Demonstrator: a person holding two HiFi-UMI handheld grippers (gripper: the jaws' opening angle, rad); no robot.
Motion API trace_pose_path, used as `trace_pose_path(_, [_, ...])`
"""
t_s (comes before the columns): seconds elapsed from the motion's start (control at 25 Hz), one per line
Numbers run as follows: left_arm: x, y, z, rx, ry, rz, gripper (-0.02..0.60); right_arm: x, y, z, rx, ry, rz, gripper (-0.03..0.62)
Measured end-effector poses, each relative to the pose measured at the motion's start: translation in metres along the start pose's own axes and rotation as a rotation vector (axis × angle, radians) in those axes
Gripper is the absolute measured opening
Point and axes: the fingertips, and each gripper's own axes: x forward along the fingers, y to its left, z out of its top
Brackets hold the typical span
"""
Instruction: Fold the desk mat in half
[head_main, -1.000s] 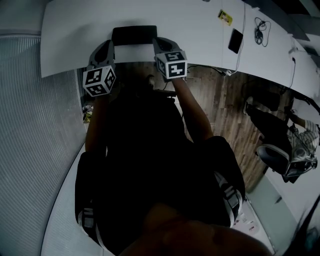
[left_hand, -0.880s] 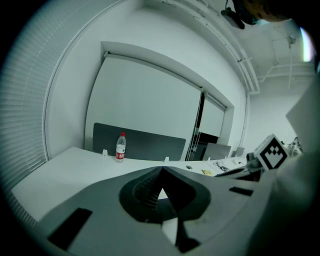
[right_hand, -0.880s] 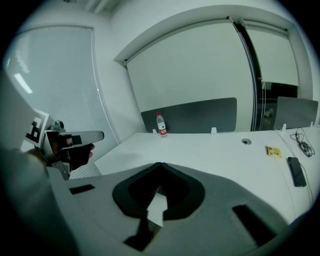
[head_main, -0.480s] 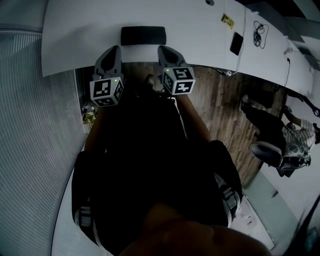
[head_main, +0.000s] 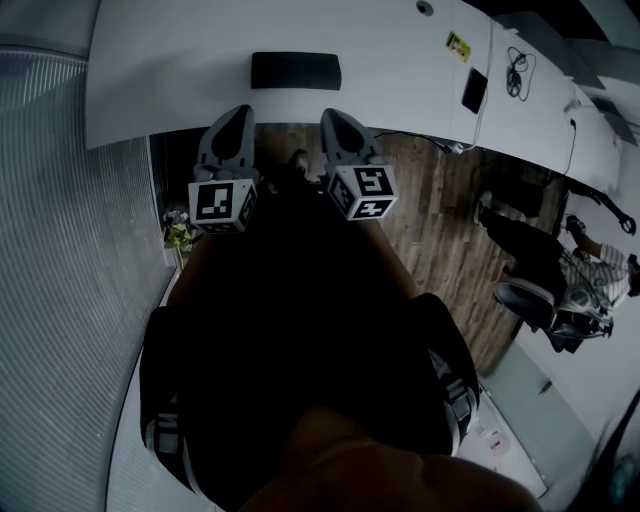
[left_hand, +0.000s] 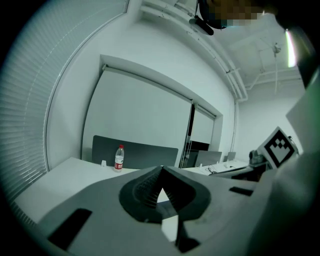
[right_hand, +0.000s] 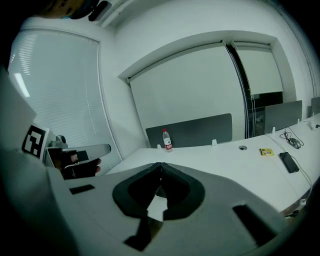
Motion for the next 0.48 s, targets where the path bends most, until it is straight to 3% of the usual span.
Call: trace_pose_path(0.48, [-0.008,-0.011,-0.005,-0.010,0.017,-0.016,0.005,-0.012,0.002,0.002,0.010,-0.041,-0.024,0.002])
